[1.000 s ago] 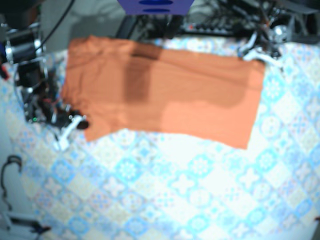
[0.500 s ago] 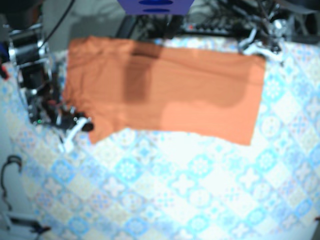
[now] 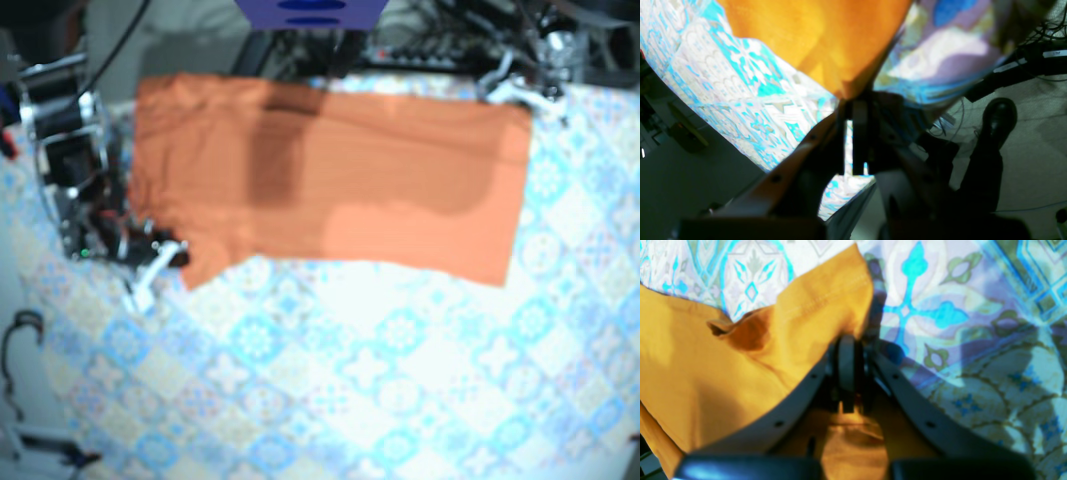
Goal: Fold the T-shirt properly
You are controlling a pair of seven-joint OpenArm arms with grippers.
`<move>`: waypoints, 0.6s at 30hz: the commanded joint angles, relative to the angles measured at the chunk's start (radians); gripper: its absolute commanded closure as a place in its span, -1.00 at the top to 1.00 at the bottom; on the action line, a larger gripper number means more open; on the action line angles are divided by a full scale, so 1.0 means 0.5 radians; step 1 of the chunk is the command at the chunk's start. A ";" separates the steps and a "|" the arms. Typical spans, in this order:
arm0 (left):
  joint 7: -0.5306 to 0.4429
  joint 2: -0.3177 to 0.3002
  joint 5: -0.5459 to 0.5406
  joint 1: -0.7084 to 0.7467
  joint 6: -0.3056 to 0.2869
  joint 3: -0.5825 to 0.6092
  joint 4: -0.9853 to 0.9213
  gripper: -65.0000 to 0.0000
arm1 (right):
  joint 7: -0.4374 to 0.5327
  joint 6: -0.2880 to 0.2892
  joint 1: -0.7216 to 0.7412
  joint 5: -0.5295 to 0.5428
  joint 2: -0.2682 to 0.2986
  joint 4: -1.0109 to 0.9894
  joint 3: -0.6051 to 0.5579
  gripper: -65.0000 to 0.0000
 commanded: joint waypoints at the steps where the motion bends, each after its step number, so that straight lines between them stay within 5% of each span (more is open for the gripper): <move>1: 0.018 -0.023 -0.005 0.024 -0.025 -0.006 0.015 -1.00 | -0.061 -0.028 0.022 -0.055 -0.022 -0.005 -0.017 -0.91; 18: 0.015 -0.020 -0.005 0.027 -0.025 -0.006 0.015 -1.00 | -0.064 -0.093 0.173 -0.110 -0.163 -0.012 -0.024 -0.90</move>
